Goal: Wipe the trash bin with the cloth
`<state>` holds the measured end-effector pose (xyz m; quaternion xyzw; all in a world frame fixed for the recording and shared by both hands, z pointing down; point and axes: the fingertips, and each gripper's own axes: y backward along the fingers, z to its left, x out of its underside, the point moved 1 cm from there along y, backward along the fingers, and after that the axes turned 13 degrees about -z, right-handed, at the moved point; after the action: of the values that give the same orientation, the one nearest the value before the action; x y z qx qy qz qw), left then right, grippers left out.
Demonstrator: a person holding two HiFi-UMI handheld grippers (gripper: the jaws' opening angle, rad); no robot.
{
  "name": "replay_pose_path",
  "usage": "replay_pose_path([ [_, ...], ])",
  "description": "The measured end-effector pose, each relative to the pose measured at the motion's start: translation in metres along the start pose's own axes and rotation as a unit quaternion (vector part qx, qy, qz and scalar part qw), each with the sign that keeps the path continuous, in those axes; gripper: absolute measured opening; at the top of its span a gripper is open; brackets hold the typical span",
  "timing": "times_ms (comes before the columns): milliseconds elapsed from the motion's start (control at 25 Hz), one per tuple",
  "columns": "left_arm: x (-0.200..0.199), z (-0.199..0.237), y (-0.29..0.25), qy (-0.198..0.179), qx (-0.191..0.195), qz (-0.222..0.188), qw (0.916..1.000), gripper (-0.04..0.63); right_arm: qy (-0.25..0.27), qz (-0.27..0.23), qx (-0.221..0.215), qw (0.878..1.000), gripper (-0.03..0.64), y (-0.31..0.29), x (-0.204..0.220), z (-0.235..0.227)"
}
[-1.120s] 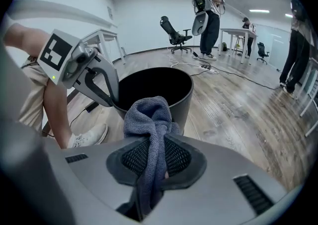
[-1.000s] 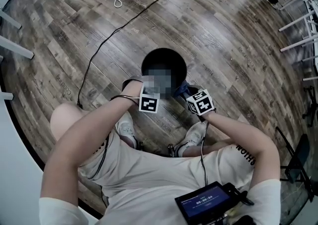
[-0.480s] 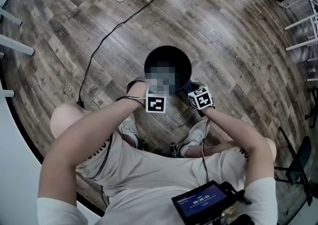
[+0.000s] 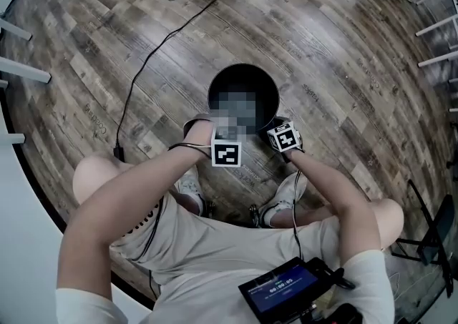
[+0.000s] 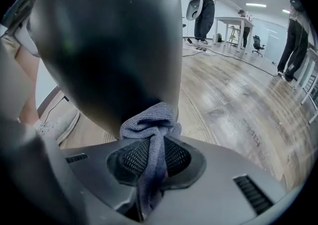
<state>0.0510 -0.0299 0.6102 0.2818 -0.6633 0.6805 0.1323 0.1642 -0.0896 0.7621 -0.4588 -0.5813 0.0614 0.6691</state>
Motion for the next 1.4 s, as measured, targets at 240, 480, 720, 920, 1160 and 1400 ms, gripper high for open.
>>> replay_pose_path([
  [240,-0.003,0.002,-0.002,0.005,-0.005,-0.002,1.0,0.034,-0.018,0.034,0.007,0.999,0.06,-0.025,0.031,-0.003],
  [480,-0.005,0.004,-0.003,0.007,-0.014,-0.011,0.9998,0.034,-0.089,0.066,0.005,0.994,0.06,-0.036,0.047,-0.004],
  [720,-0.005,-0.004,0.0,-0.031,-0.001,-0.01,0.9995,0.058,-0.06,0.08,0.009,0.995,0.06,-0.006,0.035,-0.006],
  [920,0.008,0.0,0.007,-0.081,-0.001,0.025,0.9964,0.112,-0.05,0.079,-0.012,0.996,0.061,0.044,-0.002,0.001],
  [1160,0.033,0.011,0.009,-0.116,-0.011,0.079,0.99,0.112,-0.087,0.032,-0.026,0.995,0.06,0.105,-0.042,0.024],
  [1400,0.039,0.011,0.005,-0.101,0.008,0.081,0.9915,0.072,-0.091,-0.045,-0.042,0.994,0.06,0.128,-0.092,0.045],
])
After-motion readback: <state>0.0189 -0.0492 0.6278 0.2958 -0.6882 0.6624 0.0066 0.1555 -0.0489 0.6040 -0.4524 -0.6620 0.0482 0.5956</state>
